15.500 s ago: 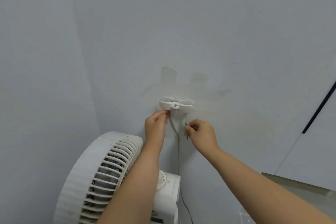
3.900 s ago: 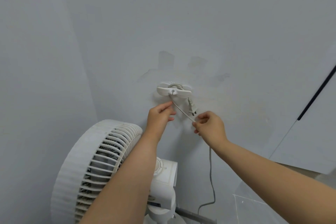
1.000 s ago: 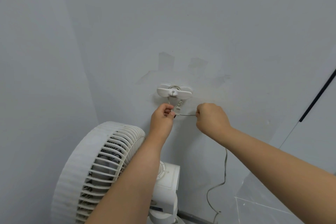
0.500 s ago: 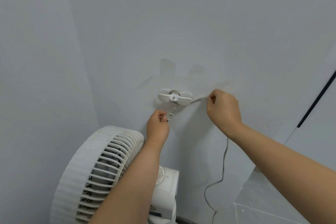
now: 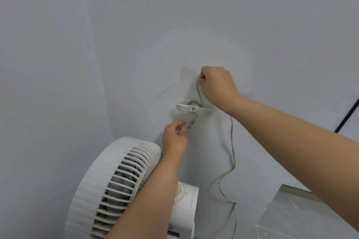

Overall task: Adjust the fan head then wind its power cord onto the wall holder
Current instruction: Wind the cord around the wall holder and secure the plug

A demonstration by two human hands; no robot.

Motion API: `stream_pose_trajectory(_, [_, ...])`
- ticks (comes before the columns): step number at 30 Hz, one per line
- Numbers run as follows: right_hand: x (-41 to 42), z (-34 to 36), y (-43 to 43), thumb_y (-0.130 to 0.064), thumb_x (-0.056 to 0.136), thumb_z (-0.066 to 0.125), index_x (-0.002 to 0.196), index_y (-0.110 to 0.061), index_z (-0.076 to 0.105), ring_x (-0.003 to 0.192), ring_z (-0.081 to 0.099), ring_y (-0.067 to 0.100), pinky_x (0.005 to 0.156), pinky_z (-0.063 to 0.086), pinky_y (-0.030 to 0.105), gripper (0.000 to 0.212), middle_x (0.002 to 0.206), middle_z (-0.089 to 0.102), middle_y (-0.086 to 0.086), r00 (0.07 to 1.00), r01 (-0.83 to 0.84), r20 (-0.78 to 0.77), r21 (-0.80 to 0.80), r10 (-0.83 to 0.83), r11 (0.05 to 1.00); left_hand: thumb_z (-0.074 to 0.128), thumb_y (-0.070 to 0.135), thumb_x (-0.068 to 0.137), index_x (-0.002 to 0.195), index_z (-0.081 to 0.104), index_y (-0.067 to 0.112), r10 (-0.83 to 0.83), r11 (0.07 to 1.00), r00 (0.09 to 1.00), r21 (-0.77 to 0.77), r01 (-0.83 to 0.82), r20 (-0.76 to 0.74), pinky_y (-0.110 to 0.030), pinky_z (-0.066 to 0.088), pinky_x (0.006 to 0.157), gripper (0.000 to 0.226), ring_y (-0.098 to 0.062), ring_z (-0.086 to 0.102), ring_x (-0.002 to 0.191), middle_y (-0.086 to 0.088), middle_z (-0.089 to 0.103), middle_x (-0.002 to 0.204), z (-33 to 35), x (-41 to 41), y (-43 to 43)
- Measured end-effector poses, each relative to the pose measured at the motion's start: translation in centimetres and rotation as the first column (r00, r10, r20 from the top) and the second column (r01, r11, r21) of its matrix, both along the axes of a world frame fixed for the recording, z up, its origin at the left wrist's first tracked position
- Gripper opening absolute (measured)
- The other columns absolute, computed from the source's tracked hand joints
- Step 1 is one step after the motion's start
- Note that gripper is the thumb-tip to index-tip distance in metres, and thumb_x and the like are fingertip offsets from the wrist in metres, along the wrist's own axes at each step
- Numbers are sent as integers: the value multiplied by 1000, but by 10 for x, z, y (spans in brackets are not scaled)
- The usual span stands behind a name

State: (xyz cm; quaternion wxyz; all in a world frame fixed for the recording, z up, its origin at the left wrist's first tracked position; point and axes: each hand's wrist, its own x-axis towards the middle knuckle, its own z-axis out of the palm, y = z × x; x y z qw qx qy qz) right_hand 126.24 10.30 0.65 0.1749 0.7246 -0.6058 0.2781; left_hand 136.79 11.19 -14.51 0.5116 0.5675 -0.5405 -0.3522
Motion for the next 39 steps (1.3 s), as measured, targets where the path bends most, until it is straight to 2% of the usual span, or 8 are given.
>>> stream_pose_trajectory(8, [36, 29, -15, -24, 81, 70, 70, -3, 55, 72, 56, 29, 63, 47, 33, 28, 72, 58, 13, 992, -26, -105, 327, 63, 945, 64, 15, 85, 100, 70, 12, -7, 1000, 994, 17, 9, -105, -20, 42, 78, 16, -20, 61, 89, -7, 67, 102, 1, 7, -4])
stream_pose_trajectory(11, [44, 38, -12, -17, 85, 65, 61, -6, 56, 48, 44, 17, 47, 40, 24, 28, 56, 53, 5, 993, -90, 115, 615, 24, 784, 65, 14, 85, 99, 70, 11, -25, 999, 988, 19, 29, -151, -22, 44, 76, 15, -18, 58, 80, -6, 67, 94, 1, 6, -5])
stream_pose_trajectory(14, [41, 41, -12, -6, 92, 50, 78, -4, 62, 46, 35, 11, 45, 31, 20, 19, 62, 51, 5, 934, -228, 347, 763, -87, 604, 65, 12, 84, 97, 70, 10, -20, 999, 984, 26, 25, -175, -24, 46, 77, 14, -17, 57, 79, -2, 63, 87, 0, 6, -6])
stream_pose_trajectory(17, [33, 42, -15, 6, 94, 33, 94, 0, 62, 53, 36, 10, 51, 32, 19, 30, 66, 48, 5, 903, -328, 417, 823, -101, 465, 67, 10, 82, 94, 71, 11, -17, 999, 984, 38, 24, -177, -27, 48, 81, 13, -15, 58, 82, 1, 63, 85, 0, 7, -5])
stream_pose_trajectory(20, [32, 43, -14, 11, 93, 32, 107, 2, 63, 60, 44, 11, 57, 41, 19, 35, 71, 52, 5, 932, -293, 361, 810, -37, 508, 66, 10, 82, 89, 70, 15, -30, 997, 978, 63, 44, -204, -30, 49, 81, 10, -15, 57, 79, 4, 62, 81, 1, 10, -3])
stream_pose_trajectory(24, [44, 41, -12, 8, 89, 45, 100, 7, 66, 56, 53, 15, 53, 52, 21, 24, 70, 60, 9, 977, -171, 210, 722, 23, 671, 58, 5, 85, 86, 68, 18, 6, 999, 942, 52, 12, -336, -33, 50, 72, 17, -17, 56, 71, 4, 60, 72, 6, 14, -2])
stream_pose_trajectory(29, [49, 37, -14, 5, 89, 51, 102, 11, 65, 57, 57, 20, 62, 54, 27, 20, 73, 63, 15, 992, -112, 115, 713, 42, 692, 42, -6, 90, 90, 64, 9, -81, 989, 671, 22, 144, -737, -19, 41, 46, 27, -15, 49, 57, -6, 55, 72, 19, 20, 3])
stream_pose_trajectory(39, [41, 35, -12, 4, 87, 56, 96, 9, 66, 51, 61, 15, 53, 56, 24, 14, 64, 63, 9, 993, -115, 97, 703, 65, 702, 37, -12, 88, 125, 49, 28, -375, 905, 500, -192, 380, -781, -25, 44, 61, 56, -12, 56, 64, -4, 54, 83, 23, 22, 9])
